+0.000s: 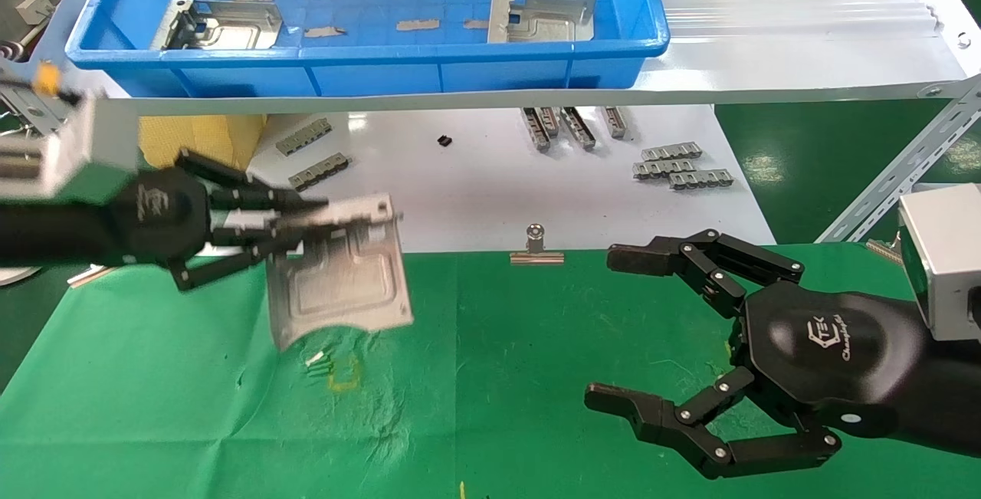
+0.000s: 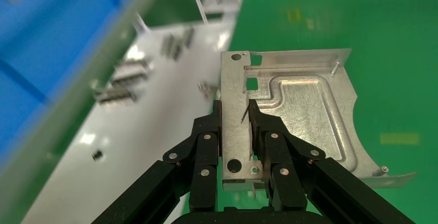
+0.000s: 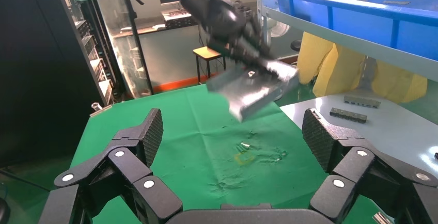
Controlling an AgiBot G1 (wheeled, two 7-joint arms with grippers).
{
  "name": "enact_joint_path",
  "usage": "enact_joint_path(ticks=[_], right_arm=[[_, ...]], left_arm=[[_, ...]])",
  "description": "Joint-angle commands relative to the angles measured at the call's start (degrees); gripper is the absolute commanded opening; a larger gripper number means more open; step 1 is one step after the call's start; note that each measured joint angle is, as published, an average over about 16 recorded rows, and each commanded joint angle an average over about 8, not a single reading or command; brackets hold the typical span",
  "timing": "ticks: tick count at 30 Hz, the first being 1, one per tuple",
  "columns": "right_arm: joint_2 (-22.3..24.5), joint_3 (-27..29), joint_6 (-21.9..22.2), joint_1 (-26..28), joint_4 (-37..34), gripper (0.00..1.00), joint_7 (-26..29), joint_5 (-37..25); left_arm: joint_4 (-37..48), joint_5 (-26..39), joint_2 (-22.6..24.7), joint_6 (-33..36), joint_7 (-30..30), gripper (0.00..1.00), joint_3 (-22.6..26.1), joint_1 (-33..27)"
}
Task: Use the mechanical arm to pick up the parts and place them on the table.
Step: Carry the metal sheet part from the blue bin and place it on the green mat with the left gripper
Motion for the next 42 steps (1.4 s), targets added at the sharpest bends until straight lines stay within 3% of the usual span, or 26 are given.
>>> enact_joint_path(ticks=[1,12,13,19,21,28,35,42], right_arm=[[0.00,0.00,0.00,0.00,0.00,1.00,0.00,0.00],[0.00,0.00,0.00,0.00,0.00,1.00,0.00,0.00],[0.00,0.00,0.00,0.00,0.00,1.00,0.00,0.00],[0.00,0.00,0.00,0.00,0.00,1.00,0.00,0.00],[0.00,0.00,0.00,0.00,0.00,1.00,0.00,0.00],[0.00,0.00,0.00,0.00,0.00,1.00,0.00,0.00],[0.00,0.00,0.00,0.00,0.00,1.00,0.00,0.00],[0.00,0.00,0.00,0.00,0.00,1.00,0.00,0.00]], left_arm=[[0.09,0.60,-0.05,-0.31,1.55,0.00,1.79,0.80],[10.74,8.55,6.25,-2.68,12.30,0.02,7.54,1.17],[11.46,8.90,6.73,-2.90,13.43,0.07,7.74,1.18],[15.45,9.84,9.08,-3.73,18.86,0.81,8.22,0.87],[17.01,9.89,9.75,-4.04,19.60,0.99,8.22,0.56],[21.84,9.07,11.28,-4.95,20.65,1.00,7.58,-0.41],[23.37,6.92,10.96,-1.19,21.87,1.00,6.35,-1.04],[22.98,2.45,9.52,1.09,16.64,1.00,4.65,0.87]])
